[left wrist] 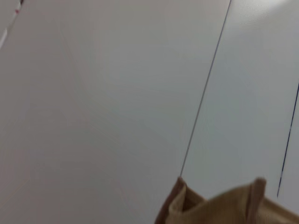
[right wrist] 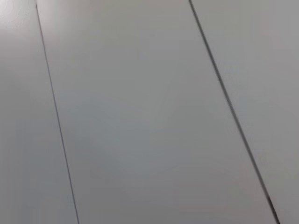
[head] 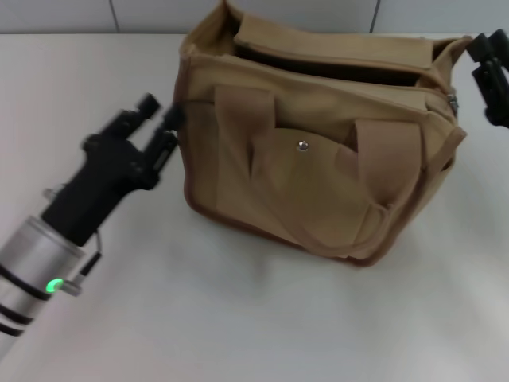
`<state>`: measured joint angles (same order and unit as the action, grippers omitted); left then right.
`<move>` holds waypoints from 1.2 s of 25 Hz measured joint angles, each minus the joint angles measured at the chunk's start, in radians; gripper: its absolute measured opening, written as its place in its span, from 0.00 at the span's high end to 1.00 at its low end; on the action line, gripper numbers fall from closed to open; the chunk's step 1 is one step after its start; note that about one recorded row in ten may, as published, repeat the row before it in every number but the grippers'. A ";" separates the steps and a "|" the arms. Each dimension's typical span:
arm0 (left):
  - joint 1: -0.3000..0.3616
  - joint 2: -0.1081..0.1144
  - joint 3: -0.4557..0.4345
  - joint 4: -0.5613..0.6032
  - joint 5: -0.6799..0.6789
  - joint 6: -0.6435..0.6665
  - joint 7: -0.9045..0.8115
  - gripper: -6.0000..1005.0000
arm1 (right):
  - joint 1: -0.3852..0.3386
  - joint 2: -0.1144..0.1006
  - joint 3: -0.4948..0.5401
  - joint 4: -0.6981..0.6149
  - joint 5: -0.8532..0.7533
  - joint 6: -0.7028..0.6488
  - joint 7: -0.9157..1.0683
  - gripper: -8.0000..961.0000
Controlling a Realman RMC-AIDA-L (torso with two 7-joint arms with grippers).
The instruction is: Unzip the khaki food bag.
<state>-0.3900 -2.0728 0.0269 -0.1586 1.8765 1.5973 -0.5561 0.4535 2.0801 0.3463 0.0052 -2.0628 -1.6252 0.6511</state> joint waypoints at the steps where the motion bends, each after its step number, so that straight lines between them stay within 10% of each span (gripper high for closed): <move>1: 0.004 0.000 0.000 0.028 0.001 0.029 -0.018 0.63 | -0.008 -0.001 0.001 -0.008 0.002 -0.025 0.018 0.75; 7: 0.014 0.007 0.065 0.251 0.035 0.190 -0.132 0.42 | -0.032 -0.013 -0.062 -0.189 -0.022 -0.266 0.199 0.62; 13: 0.012 0.060 0.398 0.485 0.116 0.357 -0.223 0.28 | -0.022 -0.059 -0.532 -0.371 -0.160 -0.515 0.163 0.43; 18: 0.005 0.088 0.593 0.518 0.117 0.408 -0.226 0.21 | -0.016 -0.044 -0.775 -0.388 -0.169 -0.504 0.130 0.28; 30: 0.004 0.072 0.622 0.535 0.125 0.409 -0.223 0.20 | -0.004 -0.019 -0.791 -0.390 -0.171 -0.463 0.131 0.23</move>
<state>-0.3862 -2.0012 0.6487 0.3763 2.0015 2.0065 -0.7789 0.4492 2.0610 -0.4443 -0.3852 -2.2335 -2.0883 0.7818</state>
